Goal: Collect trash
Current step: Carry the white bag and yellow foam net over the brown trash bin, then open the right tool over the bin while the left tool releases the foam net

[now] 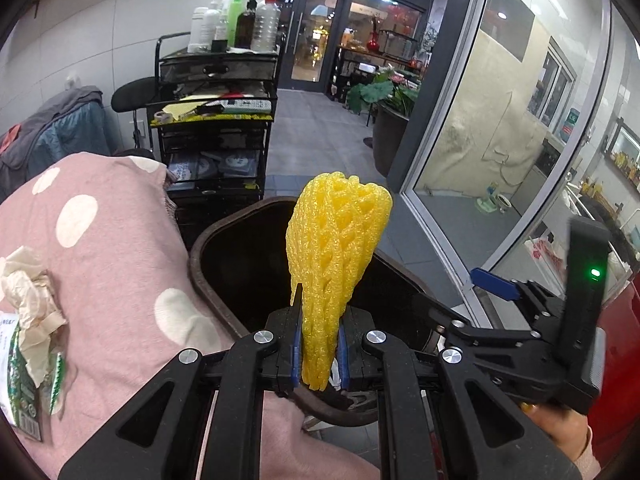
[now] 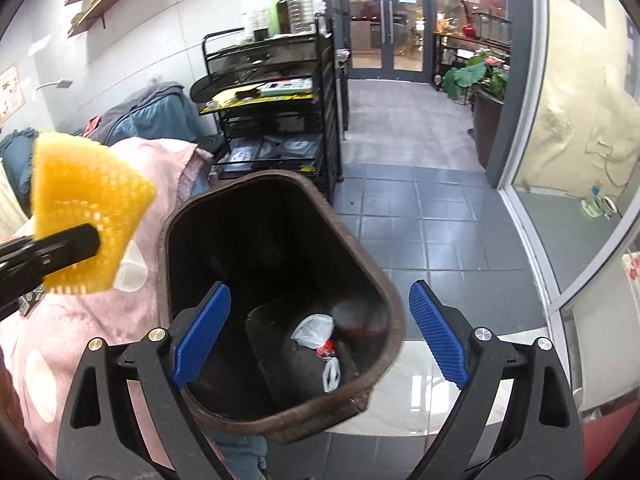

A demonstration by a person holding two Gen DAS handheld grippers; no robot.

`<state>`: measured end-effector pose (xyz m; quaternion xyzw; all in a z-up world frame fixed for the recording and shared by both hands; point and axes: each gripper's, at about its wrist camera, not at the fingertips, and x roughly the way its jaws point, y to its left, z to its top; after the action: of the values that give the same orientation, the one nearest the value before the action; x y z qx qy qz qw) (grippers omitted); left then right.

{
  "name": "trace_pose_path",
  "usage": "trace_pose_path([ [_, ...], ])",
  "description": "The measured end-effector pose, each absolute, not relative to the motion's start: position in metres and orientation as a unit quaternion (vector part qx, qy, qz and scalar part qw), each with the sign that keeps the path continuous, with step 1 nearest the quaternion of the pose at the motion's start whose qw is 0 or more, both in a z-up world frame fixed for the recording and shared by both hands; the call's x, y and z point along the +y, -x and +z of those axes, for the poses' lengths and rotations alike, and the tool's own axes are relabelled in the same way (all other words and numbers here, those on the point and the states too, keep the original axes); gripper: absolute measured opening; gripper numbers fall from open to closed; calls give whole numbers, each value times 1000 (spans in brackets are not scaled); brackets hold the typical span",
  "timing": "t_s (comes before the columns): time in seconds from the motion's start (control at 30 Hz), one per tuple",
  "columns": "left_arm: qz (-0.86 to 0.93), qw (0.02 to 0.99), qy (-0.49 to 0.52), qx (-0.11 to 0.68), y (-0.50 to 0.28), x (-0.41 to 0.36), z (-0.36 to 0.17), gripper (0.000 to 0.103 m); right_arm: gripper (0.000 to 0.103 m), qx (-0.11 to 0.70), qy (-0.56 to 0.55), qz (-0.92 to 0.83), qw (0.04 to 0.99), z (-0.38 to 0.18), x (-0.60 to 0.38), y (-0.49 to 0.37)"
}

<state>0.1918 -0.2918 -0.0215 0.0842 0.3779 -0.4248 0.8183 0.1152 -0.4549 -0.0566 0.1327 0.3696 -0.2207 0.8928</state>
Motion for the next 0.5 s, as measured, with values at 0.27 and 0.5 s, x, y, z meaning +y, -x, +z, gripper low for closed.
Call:
trace_pose_path([
  [0.27,-422,802,-102,411,-204,-324,-39,13,90,362,-149,-250,885,-58,-470,-89],
  [0.5,-411,789,-110,443,-213,-342,-58,13,90,366,-163,-267,876,-62,-483,-76],
])
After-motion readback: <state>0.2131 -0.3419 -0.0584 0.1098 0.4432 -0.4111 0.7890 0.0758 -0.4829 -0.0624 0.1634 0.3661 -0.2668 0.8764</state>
